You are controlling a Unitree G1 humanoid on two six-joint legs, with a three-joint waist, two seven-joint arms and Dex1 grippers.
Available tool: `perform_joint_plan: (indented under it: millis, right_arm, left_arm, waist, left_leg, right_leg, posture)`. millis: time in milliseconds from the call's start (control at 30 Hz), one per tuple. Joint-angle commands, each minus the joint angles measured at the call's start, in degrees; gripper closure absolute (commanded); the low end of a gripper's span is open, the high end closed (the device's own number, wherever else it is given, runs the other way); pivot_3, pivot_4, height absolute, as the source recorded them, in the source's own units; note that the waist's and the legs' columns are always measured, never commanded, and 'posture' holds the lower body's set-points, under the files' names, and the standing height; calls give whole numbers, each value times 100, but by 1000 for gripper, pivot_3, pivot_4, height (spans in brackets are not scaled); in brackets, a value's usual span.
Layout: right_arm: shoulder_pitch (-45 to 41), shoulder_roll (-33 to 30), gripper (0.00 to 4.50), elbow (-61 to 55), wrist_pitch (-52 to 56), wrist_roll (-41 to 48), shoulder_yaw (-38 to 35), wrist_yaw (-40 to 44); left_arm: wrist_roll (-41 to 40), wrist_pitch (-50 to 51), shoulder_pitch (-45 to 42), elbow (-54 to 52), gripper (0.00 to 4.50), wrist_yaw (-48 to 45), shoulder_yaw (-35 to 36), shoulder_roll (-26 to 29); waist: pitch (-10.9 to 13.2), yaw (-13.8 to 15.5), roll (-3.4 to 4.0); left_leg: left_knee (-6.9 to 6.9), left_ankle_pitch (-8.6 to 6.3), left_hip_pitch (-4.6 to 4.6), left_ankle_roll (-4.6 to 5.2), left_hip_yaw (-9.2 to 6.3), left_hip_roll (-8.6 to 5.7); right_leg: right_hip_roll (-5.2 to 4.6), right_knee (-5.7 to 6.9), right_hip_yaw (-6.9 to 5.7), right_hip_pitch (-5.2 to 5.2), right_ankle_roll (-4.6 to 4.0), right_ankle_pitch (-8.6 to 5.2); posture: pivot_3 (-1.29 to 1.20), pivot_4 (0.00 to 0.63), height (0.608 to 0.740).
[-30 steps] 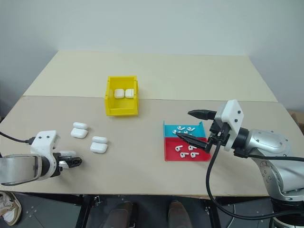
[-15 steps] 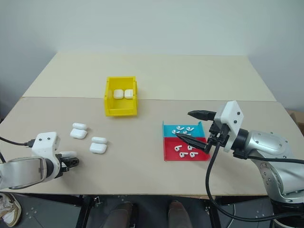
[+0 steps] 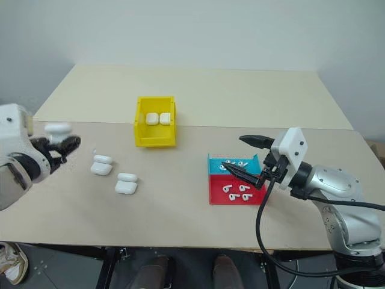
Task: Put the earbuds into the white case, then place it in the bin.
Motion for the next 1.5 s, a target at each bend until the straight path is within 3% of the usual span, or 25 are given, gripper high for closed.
perform_joint_plan:
  millis: [33,167,467,600,800,1000,1100,1300,1500]
  right_arm:
    - [-82,84,0,-120,-224,-92,-168,-232]
    - [-148,190,0,-35,-334,-158,-201,-387]
    - [-489,-155,0,-138,530,246,-305,-542]
    - [-661,-601,0,-196,938,242,-160,-397]
    - [-1112,-1497,0,-186,1452,-69,548,85]
    - [-2016,-2090,0,-57,1409,-469,1699,1217]
    - [-2386,-2192,613,13,1388,-651,2091,1679]
    - [-2750,-2330,2644,68,1141,-1482,3003,2385]
    - [-3358,-2028,2644,337,830,-2677,4136,2920]
  left_arm:
    - [945,-899,-564,283,1670,-2182,-141,-719]
    - [1335,-1123,-1517,1040,1670,-4335,-702,-1466]
    - [2397,-1537,-2832,2708,1670,-9084,-1650,-2226]
    - [2749,-1758,-3245,3138,1670,-10319,-1953,-2725]
    - [2759,-1804,-3576,3219,1670,-10832,-1962,-3654]
    - [2705,-1386,-3380,2979,1670,-11125,-2028,-3914]
    - [2740,-1281,-3180,2829,1670,-11101,-1991,-3920]
    - [2743,-1160,-2625,2274,1670,-10673,-1777,-3852]
    - [2812,-1124,-2097,1849,1670,-10514,-1707,-3718]
  waist:
    - [0,14,0]
    - [-2,84,-4]
    - [-1,-35,-3]
    - [-1,-58,-4]
    - [-1,-85,-4]
    - [0,-120,-2]
    - [0,-111,-2]
    - [0,-78,-1]
    - [0,-95,0]
  left_leg:
    - [1,1,2,-1,0,1]
    - [8,7,-3,-3,-4,-2]
    - [9,2,-30,10,-15,1]
    - [15,2,-29,10,-20,0]
    - [22,1,-33,13,-26,4]
    - [26,-1,-31,17,-52,15]
    - [29,-2,-31,18,-63,25]
    - [32,-2,-33,18,-70,30]
    - [33,-2,-28,18,-70,32]
  right_leg:
    - [1,-1,-1,4,0,0]
    - [2,-6,-3,13,5,4]
    - [11,-9,-2,-9,14,5]
    - [9,-6,-5,-4,14,5]
    - [10,-5,-5,-5,16,5]
    - [20,-2,-3,-6,16,5]
    - [20,-2,-1,-7,16,5]
    - [17,-3,-4,-7,16,5]
    - [18,3,-4,-9,14,6]
  posture:
    - [0,150,740]
    - [0,150,740]
    - [0,150,740]
    - [0,150,740]
    - [0,150,740]
    - [0,150,740]
    - [0,150,740]
    - [0,150,740]
    - [0,150,740]
